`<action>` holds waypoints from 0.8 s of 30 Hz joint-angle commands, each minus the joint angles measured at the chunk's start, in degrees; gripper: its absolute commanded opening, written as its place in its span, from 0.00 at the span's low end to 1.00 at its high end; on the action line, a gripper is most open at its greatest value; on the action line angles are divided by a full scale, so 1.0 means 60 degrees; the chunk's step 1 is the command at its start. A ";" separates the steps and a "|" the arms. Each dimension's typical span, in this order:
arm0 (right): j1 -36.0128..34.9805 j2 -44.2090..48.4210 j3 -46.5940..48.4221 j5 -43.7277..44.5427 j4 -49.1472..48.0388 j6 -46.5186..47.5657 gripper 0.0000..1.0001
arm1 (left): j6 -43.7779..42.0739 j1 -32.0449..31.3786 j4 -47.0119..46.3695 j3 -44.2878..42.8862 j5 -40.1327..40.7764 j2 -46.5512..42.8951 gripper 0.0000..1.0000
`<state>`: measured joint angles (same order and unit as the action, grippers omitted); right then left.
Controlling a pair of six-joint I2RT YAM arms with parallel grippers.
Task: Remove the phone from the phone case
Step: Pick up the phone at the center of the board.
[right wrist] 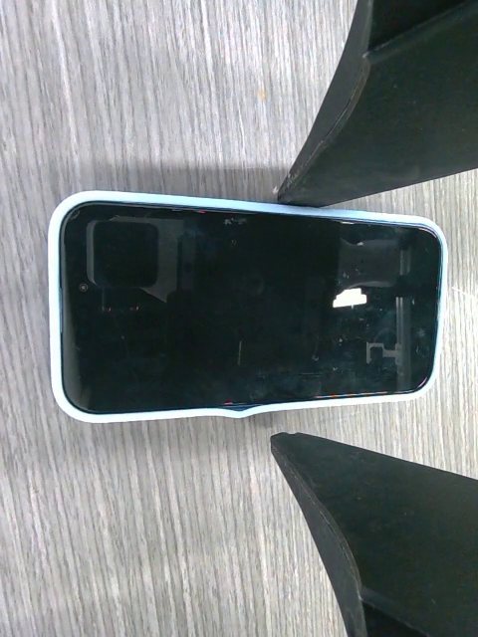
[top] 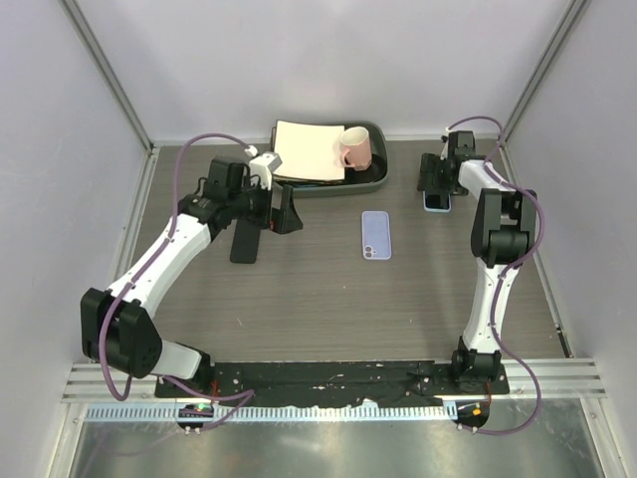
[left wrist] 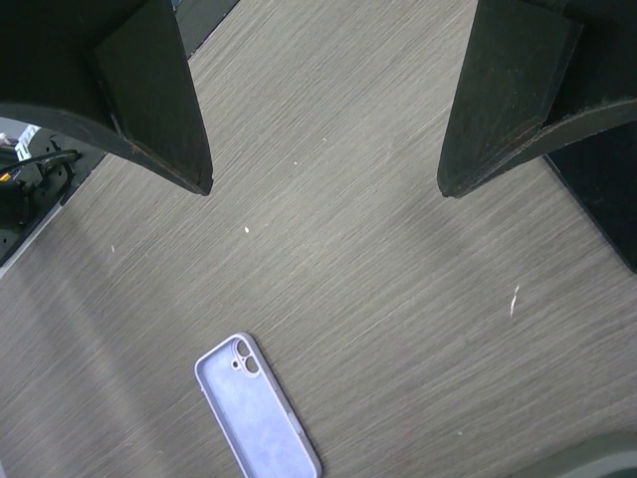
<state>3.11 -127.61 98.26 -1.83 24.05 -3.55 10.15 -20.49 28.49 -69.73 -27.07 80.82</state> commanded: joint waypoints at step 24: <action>-0.0446 -0.1012 0.1011 0.0612 0.2142 0.1000 0.04 | -0.0212 0.0046 -0.0515 0.0051 0.0264 -0.0754 1.00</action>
<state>1.56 -130.61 104.05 2.44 31.40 -0.78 9.98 -20.49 27.42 -68.31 -25.91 78.61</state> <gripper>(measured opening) 0.803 0.996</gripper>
